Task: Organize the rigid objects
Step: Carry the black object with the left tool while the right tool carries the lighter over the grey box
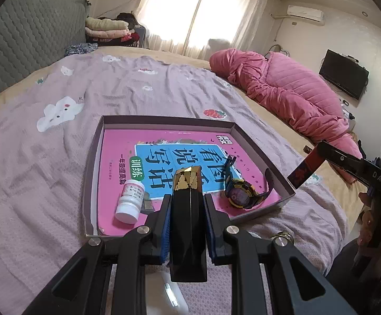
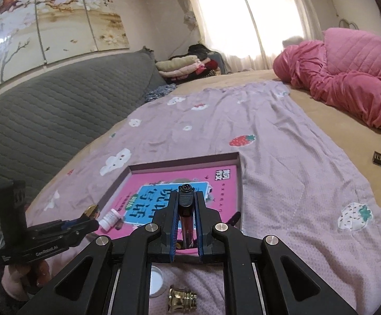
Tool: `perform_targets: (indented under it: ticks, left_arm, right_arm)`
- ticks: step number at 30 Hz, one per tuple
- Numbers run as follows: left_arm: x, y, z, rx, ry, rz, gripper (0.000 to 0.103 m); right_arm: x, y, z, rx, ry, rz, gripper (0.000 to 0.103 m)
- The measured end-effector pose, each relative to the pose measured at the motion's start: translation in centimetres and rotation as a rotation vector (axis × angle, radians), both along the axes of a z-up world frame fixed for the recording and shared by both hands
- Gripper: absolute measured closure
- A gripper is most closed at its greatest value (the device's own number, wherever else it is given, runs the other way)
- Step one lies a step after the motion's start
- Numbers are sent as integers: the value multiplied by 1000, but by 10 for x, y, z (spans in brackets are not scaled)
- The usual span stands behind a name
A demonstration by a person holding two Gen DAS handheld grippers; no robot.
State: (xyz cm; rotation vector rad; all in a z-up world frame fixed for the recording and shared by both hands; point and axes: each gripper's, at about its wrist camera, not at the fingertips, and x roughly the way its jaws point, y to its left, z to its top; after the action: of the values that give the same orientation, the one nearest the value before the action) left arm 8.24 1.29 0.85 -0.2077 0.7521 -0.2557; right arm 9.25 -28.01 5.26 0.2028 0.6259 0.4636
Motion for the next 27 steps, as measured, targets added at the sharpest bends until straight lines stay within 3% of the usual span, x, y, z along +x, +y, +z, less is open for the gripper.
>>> perform_targets:
  ticks: [27]
  left_arm:
    - [26, -4, -21, -11, 55, 1, 81]
  right_arm:
    - [23, 4, -32, -140, 84, -105, 91]
